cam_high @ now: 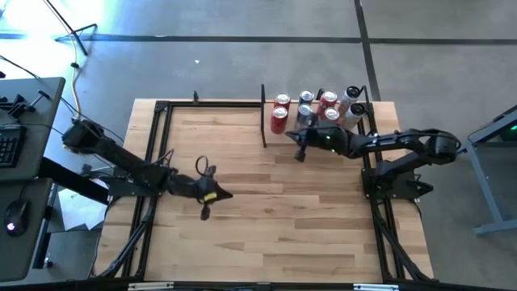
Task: Place canned beverage on shelf
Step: Put the red-black soda can on the shelf aligned with the other red-black soda can
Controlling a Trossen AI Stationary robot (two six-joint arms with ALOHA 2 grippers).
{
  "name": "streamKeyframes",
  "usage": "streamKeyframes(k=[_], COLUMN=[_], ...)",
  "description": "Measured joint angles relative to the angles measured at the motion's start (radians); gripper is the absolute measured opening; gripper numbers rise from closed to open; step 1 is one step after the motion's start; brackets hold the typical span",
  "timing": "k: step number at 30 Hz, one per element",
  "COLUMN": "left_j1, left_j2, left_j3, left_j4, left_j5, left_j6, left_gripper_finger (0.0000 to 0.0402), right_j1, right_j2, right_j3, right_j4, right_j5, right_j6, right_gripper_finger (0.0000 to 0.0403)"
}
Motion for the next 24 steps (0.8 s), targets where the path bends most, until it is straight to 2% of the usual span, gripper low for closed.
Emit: streamKeyframes(k=[4, 8, 13, 18, 20, 24], left_j1=[0.099, 0.183, 0.260, 0.312, 0.326, 0.340], left_j2=[0.000, 0.000, 0.000, 0.000, 0.000, 0.000], left_j3=[-0.075, -0.105, -0.114, -0.114, -0.114, -0.114], left_j4=[0.127, 0.174, 0.198, 0.223, 0.227, 0.226], left_j5=[0.075, 0.083, 0.078, 0.076, 0.078, 0.081], left_j6=[0.013, 0.014, 0.014, 0.009, 0.006, 0.001], left_gripper_finger=[0.0000, 0.0000, 0.0000, 0.0000, 0.0000, 0.0000], right_j1=[0.057, 0.182, 0.204, 0.165, 0.158, 0.156], right_j2=[0.010, 0.074, 0.187, 0.294, 0.326, 0.355], right_j3=[-0.066, 0.015, 0.199, 0.331, 0.358, 0.378], right_j4=[0.213, 0.216, 0.062, -0.075, -0.120, -0.134], right_j5=[-0.004, 0.213, 0.437, 0.505, 0.552, 0.566], right_j6=[0.112, 0.113, 0.148, 0.259, 0.295, 0.340], right_gripper_finger=[0.0000, 0.0000, 0.0000, 0.0000, 0.0000, 0.0000])
